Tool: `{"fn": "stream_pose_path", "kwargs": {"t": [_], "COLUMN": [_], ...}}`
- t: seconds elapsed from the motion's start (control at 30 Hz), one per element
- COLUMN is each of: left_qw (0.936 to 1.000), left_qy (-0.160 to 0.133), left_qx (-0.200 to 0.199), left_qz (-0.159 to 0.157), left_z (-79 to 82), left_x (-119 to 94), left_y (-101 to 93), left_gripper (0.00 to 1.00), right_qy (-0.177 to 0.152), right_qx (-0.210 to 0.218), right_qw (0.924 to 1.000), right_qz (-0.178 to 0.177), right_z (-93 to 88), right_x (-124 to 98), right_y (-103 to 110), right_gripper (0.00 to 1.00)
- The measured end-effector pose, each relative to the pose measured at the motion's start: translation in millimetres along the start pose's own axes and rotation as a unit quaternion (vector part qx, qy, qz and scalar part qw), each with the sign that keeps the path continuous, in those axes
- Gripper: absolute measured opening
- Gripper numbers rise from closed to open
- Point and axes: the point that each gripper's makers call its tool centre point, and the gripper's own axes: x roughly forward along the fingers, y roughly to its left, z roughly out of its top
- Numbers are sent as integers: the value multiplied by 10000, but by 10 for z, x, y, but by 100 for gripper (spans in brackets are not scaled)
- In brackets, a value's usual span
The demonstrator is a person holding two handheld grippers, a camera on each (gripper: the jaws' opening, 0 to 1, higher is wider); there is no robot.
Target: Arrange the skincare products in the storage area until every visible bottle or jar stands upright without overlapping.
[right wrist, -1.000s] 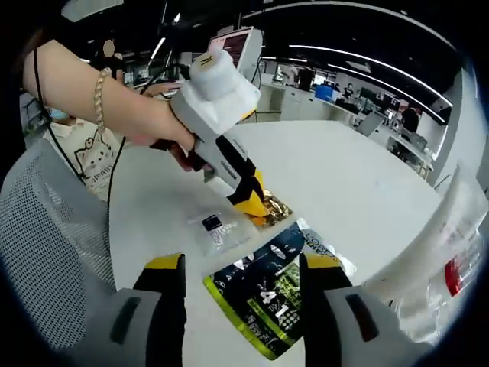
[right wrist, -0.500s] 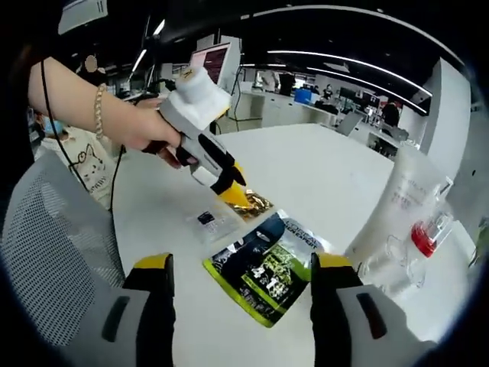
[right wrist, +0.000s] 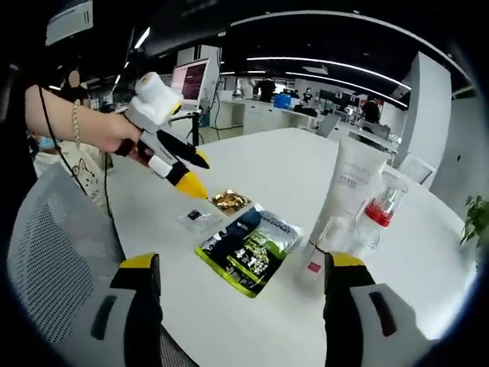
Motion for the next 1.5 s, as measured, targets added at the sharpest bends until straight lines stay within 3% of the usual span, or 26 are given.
{"fn": "stream_pose_path", "kwargs": {"t": [0.13,0.5,0.8,1.03,1.17,1.5], "left_qw": [9999,9975,9940,9933,9926,9929], "left_qy": [-152,-485,-837,-880,-1003,-925], "left_qx": [-48,-497,-673,-676,-554,-631], "left_qz": [14,-105,205,331,406,411], "left_z": [5,-108,-97,-238,-164,-216], "left_x": [-221,-662,-885,-951,-954,-939], "left_y": [-61,-302,-317,-367,-361,-349], "left_gripper": [80,95,98,99,99,98], "right_qy": [-84,-286,-343,-336,-298,-310], "right_qx": [150,803,927,894,857,942], "right_qw": [9998,9941,9921,9922,9925,9912], "right_qz": [-138,-665,-774,-801,-822,-872], "right_z": [-35,-134,-127,-142,-168,-185], "right_x": [-127,-427,-490,-504,-496,-514], "right_y": [-121,-451,-501,-488,-487,-512], "right_gripper": [99,100,99,99,99,99]}}
